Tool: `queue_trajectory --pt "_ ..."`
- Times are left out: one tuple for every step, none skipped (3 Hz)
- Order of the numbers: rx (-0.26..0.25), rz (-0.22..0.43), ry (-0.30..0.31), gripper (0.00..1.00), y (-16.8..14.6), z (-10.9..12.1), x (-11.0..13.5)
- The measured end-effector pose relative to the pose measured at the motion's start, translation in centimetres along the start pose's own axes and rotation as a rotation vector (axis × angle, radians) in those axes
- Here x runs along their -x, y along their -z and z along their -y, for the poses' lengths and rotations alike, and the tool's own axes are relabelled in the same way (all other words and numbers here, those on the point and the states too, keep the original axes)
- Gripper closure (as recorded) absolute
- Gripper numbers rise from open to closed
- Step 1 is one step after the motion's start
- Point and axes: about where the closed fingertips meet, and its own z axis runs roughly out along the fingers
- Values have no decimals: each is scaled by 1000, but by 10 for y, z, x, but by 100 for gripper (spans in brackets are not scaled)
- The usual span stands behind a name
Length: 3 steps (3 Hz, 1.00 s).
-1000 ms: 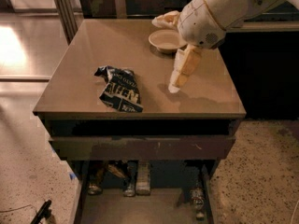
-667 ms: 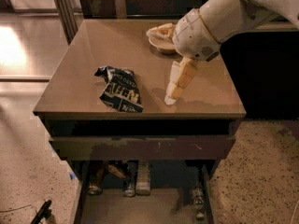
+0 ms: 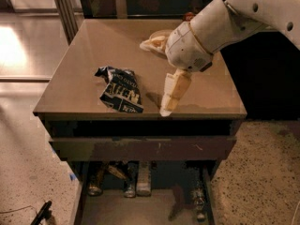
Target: Place blue chip bag into middle drawer
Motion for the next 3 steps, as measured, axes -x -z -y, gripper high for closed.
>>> queue_trajectory --pt "-69 -195 -29 0 2 3 -3" --pt "-94 -276 -44 0 2 6 -6" --pt "-116 -322 -49 0 1 7 -11"
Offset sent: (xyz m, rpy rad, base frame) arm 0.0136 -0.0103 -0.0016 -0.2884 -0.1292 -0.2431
